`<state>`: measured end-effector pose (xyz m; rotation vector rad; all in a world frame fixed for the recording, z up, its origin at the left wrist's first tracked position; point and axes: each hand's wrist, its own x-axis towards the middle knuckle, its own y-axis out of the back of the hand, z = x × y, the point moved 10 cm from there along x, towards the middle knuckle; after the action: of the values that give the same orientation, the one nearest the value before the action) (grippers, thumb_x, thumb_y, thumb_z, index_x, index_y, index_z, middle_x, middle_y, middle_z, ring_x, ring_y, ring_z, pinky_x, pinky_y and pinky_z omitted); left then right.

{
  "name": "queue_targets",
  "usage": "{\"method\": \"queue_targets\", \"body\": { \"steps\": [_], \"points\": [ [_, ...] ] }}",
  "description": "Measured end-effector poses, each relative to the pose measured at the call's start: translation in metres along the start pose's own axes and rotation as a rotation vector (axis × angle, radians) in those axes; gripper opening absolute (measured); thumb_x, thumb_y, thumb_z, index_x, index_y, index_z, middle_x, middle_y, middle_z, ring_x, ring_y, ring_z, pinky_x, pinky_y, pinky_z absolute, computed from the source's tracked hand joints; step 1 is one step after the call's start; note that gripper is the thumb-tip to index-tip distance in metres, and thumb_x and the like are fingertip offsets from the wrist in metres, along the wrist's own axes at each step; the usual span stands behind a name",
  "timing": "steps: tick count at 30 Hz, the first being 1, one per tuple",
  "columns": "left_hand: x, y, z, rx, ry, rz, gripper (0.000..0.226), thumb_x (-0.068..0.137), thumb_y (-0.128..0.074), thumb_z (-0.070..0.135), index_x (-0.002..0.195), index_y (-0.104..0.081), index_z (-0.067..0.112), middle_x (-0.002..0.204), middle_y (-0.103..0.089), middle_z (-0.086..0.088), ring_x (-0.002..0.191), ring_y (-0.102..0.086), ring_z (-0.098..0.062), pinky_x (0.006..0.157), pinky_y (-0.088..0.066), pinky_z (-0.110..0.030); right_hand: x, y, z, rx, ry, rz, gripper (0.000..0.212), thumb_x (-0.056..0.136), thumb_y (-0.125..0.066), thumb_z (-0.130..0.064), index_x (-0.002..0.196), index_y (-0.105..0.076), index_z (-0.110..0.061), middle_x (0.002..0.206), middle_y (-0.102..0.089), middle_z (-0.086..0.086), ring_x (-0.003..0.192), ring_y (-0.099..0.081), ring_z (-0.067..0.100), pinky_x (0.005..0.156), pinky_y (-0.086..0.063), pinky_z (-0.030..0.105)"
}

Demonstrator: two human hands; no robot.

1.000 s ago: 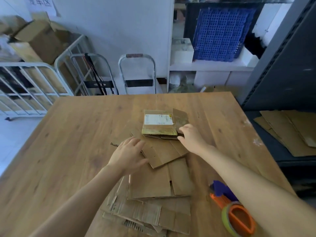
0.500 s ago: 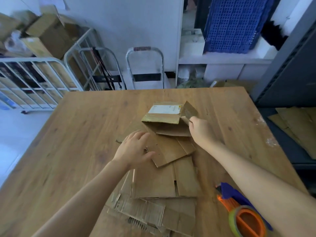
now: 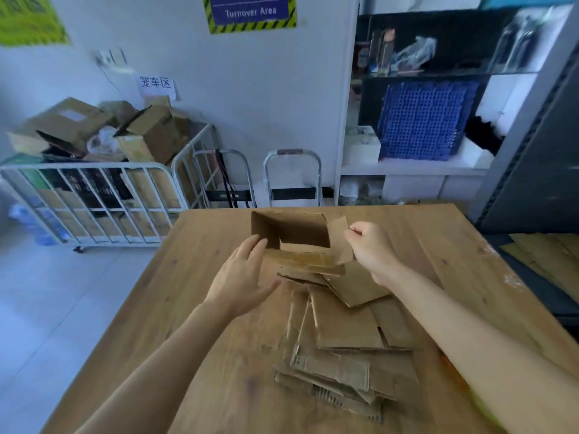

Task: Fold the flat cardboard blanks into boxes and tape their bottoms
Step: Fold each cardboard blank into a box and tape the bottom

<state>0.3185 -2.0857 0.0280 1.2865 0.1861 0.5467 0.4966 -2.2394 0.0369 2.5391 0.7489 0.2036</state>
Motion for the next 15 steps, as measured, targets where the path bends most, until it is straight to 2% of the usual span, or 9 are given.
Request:
{"method": "queue_targets", "body": {
  "steps": [2,3,4,5,8,11,13,15],
  "points": [
    [-0.019,0.014,-0.023,-0.012,0.009,0.018,0.076,0.089,-0.055,0.055,0.150,-0.025,0.022,0.159,-0.016,0.001,0.144,-0.021,-0.017,0.114,-0.030,-0.037,-0.018,-0.024,-0.009,0.038,-0.041,-0.034,0.031,0.099,-0.045,-0.014,0.071,-0.049,-0.001,0.067,-0.040,0.013,0.063,-0.045,0.023,0.053,-0.041,0.028],
    [-0.029,0.019,-0.035,-0.019,0.008,0.017,0.072,0.089,-0.054,0.056,0.149,-0.029,0.022,0.159,-0.017,0.001,0.143,-0.023,-0.017,0.112,-0.032,-0.037,-0.025,-0.037,-0.009,0.070,-0.070,-0.046,0.030,0.099,-0.046,-0.016,0.077,-0.053,0.004,0.074,-0.047,0.020,0.071,-0.053,0.028,0.059,-0.053,0.032],
    [-0.038,0.022,-0.045,-0.031,0.006,0.011,0.068,0.090,-0.052,0.056,0.147,-0.034,0.022,0.158,-0.018,0.000,0.143,-0.025,-0.017,0.111,-0.033,-0.036,-0.032,-0.050,-0.006,0.116,-0.107,-0.061,0.030,0.099,-0.046,-0.017,0.084,-0.056,0.008,0.084,-0.054,0.025,0.081,-0.059,0.032,0.068,-0.059,0.040],
    [-0.047,0.025,-0.055,-0.046,0.008,0.004,0.064,0.092,-0.050,0.055,0.144,-0.038,0.021,0.158,-0.019,0.000,0.142,-0.026,-0.017,0.111,-0.034,-0.036,-0.040,-0.063,-0.003,0.174,-0.150,-0.080,0.029,0.099,-0.047,-0.017,0.089,-0.057,0.008,0.091,-0.058,0.024,0.088,-0.061,0.033,0.071,-0.060,0.045],
    [-0.073,0.035,-0.088,-0.098,0.028,-0.003,0.050,0.095,-0.044,0.052,0.133,-0.051,0.020,0.155,-0.025,0.000,0.136,-0.035,-0.015,0.107,-0.036,-0.033,-0.068,-0.106,-0.001,0.327,-0.247,-0.136,0.019,0.099,-0.047,-0.014,0.094,-0.061,-0.003,0.102,-0.062,0.015,0.096,-0.062,0.028,0.067,-0.060,0.036],
    [-0.092,0.040,-0.115,-0.140,0.051,0.004,0.040,0.096,-0.039,0.051,0.101,-0.065,0.021,0.148,-0.039,0.001,0.119,-0.047,-0.007,0.094,-0.038,-0.023,-0.092,-0.144,0.006,0.437,-0.340,-0.190,0.015,0.099,-0.047,-0.010,0.096,-0.061,-0.005,0.105,-0.063,0.016,0.097,-0.063,0.027,0.068,-0.059,0.038],
    [-0.103,0.036,-0.130,-0.148,0.076,-0.010,0.041,0.098,-0.039,0.046,0.081,-0.064,0.018,0.142,-0.045,0.000,0.104,-0.050,-0.002,0.086,-0.037,-0.021,-0.104,-0.166,0.019,0.458,-0.394,-0.205,0.017,0.098,-0.047,-0.008,0.098,-0.062,-0.001,0.106,-0.063,0.019,0.097,-0.063,0.028,0.070,-0.060,0.041],
    [-0.114,0.026,-0.140,-0.183,0.110,-0.027,0.035,0.098,-0.045,0.039,0.077,-0.062,0.016,0.141,-0.045,0.000,0.096,-0.052,0.000,0.082,-0.039,-0.020,-0.112,-0.181,0.036,0.452,-0.445,-0.195,0.016,0.098,-0.048,-0.008,0.096,-0.063,-0.003,0.111,-0.061,0.019,0.098,-0.063,0.030,0.069,-0.060,0.042]
  ]
}}
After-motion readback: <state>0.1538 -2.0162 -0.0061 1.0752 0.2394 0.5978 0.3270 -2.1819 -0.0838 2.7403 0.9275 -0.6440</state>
